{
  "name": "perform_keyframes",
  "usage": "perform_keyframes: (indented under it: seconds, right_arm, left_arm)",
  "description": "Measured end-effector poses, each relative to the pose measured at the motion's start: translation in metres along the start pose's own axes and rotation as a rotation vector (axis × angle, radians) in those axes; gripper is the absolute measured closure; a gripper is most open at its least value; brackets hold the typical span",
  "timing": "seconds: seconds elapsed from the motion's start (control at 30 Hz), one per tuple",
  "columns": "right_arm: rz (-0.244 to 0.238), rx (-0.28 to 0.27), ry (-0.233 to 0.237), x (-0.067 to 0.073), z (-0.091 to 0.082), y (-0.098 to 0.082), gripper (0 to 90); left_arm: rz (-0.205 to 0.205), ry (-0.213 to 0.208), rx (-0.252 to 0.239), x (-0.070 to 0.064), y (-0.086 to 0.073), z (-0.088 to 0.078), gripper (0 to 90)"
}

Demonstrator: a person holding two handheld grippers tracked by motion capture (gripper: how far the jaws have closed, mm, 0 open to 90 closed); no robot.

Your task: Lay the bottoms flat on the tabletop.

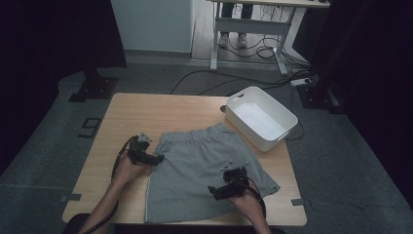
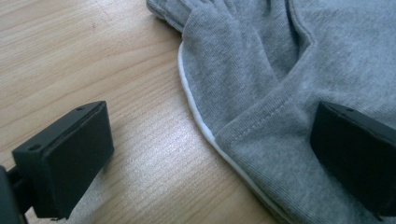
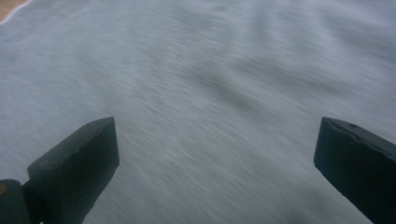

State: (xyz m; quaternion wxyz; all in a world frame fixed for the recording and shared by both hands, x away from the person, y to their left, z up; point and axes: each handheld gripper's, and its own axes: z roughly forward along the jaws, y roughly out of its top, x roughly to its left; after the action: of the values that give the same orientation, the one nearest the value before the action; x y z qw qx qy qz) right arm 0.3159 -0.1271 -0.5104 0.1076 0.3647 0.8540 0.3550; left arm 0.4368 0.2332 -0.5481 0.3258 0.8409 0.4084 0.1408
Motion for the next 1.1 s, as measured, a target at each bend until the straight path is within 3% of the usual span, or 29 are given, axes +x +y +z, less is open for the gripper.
perform_keyframes:
  seconds: [0.23, 0.3, 0.37, 0.43, 0.47, 0.53, 0.57, 0.63, 0.73, 0.77, 0.9, 0.93, 1.1]
  right_arm:
    - [-0.086, 0.028, 0.094, 0.039, 0.033, 0.024, 0.0]
    - [-0.095, 0.034, 0.106, 0.045, 0.037, 0.027, 0.0]
    - [-0.136, 0.05, 0.148, 0.063, 0.05, 0.034, 0.1]
    - [-0.146, 0.052, 0.156, 0.067, 0.053, 0.036, 0.1]
    - [-0.17, 0.06, 0.189, 0.079, 0.061, 0.041, 0.4]
    - [-0.179, 0.065, 0.199, 0.084, 0.065, 0.043, 0.4]
    - [-0.199, 0.072, 0.218, 0.095, 0.071, 0.047, 0.6]
    - [-0.206, 0.075, 0.228, 0.099, 0.073, 0.048, 0.8]
    - [-0.24, 0.085, 0.266, 0.117, 0.081, 0.054, 0.8]
    - [-0.273, 0.097, 0.278, 0.129, 0.087, 0.056, 0.8]
    - [-0.299, 0.106, 0.3, 0.144, 0.094, 0.06, 0.8]
    - [-0.325, 0.108, 0.311, 0.152, 0.098, 0.061, 0.8]
    - [-0.366, 0.119, 0.308, 0.165, 0.105, 0.062, 0.9]
  left_arm:
    - [0.003, -0.001, -0.002, 0.001, 0.002, 0.002, 0.0]
    - [0.001, 0.0, -0.002, 0.002, 0.003, 0.003, 0.0]
    - [0.0, 0.001, -0.002, 0.002, 0.003, 0.003, 0.0]
    - [-0.002, 0.003, -0.001, 0.003, 0.005, 0.004, 0.0]
    - [-0.003, 0.005, -0.002, 0.004, 0.005, 0.005, 0.0]
    - [-0.005, 0.006, -0.001, 0.005, 0.007, 0.006, 0.0]
    - [-0.007, 0.009, -0.001, 0.005, 0.007, 0.006, 0.0]
    - [-0.009, 0.01, 0.0, 0.006, 0.008, 0.007, 0.0]
    - [-0.011, 0.011, -0.001, 0.007, 0.009, 0.007, 0.0]
    - [-0.011, 0.011, -0.001, 0.007, 0.009, 0.008, 0.0]
    - [-0.011, 0.011, -0.001, 0.007, 0.009, 0.008, 0.0]
    - [-0.011, 0.011, -0.001, 0.007, 0.009, 0.008, 0.0]
    - [-0.01, 0.01, 0.0, 0.007, 0.009, 0.007, 0.0]
